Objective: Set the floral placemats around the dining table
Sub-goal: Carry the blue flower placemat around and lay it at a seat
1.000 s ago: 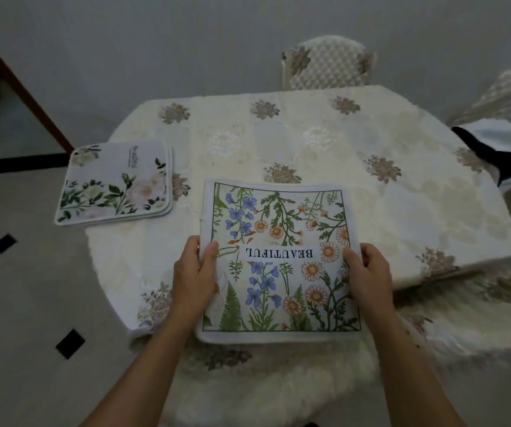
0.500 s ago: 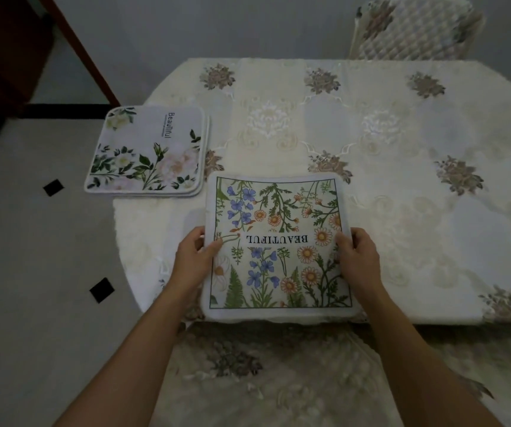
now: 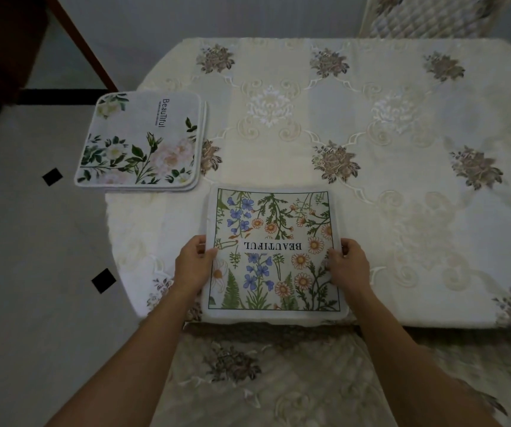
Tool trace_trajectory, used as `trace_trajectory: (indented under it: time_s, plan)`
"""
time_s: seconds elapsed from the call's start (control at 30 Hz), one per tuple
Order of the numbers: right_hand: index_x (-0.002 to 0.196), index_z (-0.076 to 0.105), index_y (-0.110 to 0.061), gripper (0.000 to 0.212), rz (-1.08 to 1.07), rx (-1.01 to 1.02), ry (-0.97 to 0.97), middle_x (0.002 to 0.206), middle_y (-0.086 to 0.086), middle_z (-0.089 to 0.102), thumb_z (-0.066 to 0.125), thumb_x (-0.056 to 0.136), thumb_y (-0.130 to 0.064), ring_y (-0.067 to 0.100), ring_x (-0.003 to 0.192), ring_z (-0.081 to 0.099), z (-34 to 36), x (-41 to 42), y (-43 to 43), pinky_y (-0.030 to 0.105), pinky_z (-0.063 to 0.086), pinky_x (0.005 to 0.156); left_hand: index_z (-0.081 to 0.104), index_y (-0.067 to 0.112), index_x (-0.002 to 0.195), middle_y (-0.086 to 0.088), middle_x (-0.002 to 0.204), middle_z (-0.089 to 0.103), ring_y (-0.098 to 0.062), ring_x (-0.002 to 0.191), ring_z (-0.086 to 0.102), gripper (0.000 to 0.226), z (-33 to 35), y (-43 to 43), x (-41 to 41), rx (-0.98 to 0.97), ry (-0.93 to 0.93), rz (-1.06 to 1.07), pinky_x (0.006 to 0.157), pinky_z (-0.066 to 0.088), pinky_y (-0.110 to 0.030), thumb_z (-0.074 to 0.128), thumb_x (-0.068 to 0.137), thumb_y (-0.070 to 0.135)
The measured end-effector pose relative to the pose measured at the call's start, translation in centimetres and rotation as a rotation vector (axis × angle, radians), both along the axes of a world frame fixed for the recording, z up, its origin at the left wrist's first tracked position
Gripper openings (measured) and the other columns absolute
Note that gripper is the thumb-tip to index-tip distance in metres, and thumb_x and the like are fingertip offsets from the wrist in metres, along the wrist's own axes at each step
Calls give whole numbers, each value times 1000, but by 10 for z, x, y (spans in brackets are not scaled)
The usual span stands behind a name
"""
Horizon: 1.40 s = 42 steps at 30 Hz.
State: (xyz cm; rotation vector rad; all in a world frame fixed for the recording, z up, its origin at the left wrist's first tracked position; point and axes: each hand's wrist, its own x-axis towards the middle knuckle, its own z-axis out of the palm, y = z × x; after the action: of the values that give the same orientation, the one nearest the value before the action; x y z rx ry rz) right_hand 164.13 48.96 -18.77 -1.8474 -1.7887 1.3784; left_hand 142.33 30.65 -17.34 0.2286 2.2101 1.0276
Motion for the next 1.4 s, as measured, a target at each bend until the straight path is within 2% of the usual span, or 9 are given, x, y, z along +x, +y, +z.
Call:
trace_trajectory:
  time_s: [0.4, 0.57, 0.77, 0.87, 1.0, 1.1, 1.2, 1.3, 1.4]
  plan:
    - [132, 56, -12, 44, 54, 26, -57, 119, 10, 65, 58, 89, -6, 28, 105, 63, -9, 2, -3, 50, 55, 91, 62, 13, 111, 2, 96, 65, -14, 85, 62, 17, -2, -4, -2, -95, 174, -54, 65, 45, -17, 63, 94, 14]
    - [136, 53, -11, 49, 53, 73, -69, 120, 11, 65, 63, 89, -6, 27, 106, 63, -11, 3, -3, 43, 54, 92, 63, 17, 103, 2, 93, 68, -18, 86, 66, 15, -8, -4, -5, -164, 279, -127, 78, 56, -35, 69, 90, 19]
    - [130, 59, -14, 43, 57, 143, -76, 116, 8, 66, 68, 88, -13, 25, 107, 63, -22, 11, -9, 42, 53, 94, 56, 15, 107, -1, 95, 64, -21, 90, 61, 28, -4, 4, -28, -362, 226, -298, 75, 49, -33, 73, 87, 26]
    - [132, 57, -7, 48, 149, 402, -216, 127, 16, 52, 70, 85, -8, 31, 113, 52, -22, 9, -13, 42, 49, 96, 50, 15, 117, -4, 103, 61, -24, 92, 58, 39, 1, 13, -31, -521, 423, -469, 75, 50, -36, 71, 86, 29]
    - [134, 54, -10, 47, 444, 664, -191, 149, 17, 39, 66, 89, -14, 35, 135, 41, -27, -26, -30, 50, 47, 104, 51, 22, 125, -2, 125, 52, -17, 111, 46, 40, -15, 39, -1, -211, 705, -554, 93, 47, -34, 63, 87, 23]
    - [148, 40, -11, 55, 662, 655, -229, 161, 13, 27, 51, 99, -31, 33, 149, 23, -43, -63, -44, 49, 28, 118, 38, 27, 146, -1, 158, 30, -18, 145, 25, 56, -43, 52, 22, -135, 763, -755, 119, 24, -43, 52, 93, 37]
    - [158, 15, -15, 62, 841, 693, -344, 166, 8, 8, 28, 105, -43, 26, 153, 3, -56, -65, -43, 49, 15, 122, 11, 31, 157, 3, 166, 4, -15, 153, -1, 60, -64, 47, 27, -213, 827, -889, 124, 7, -45, 26, 101, 46]
    - [159, 2, -18, 73, 902, 693, -413, 167, 6, -3, 24, 102, -57, 21, 153, -8, -57, -43, -30, 44, 5, 124, 6, 30, 157, 3, 166, -1, -15, 152, -6, 63, -68, 38, 18, -204, 855, -879, 124, 1, -41, 26, 101, 50]
    - [159, 2, -15, 76, 886, 680, -451, 167, 8, -3, 27, 101, -58, 20, 153, -8, -55, -26, -16, 45, 8, 124, 9, 28, 158, 1, 166, 2, -15, 152, -6, 64, -69, 29, 13, -198, 850, -835, 124, 3, -39, 30, 101, 48]
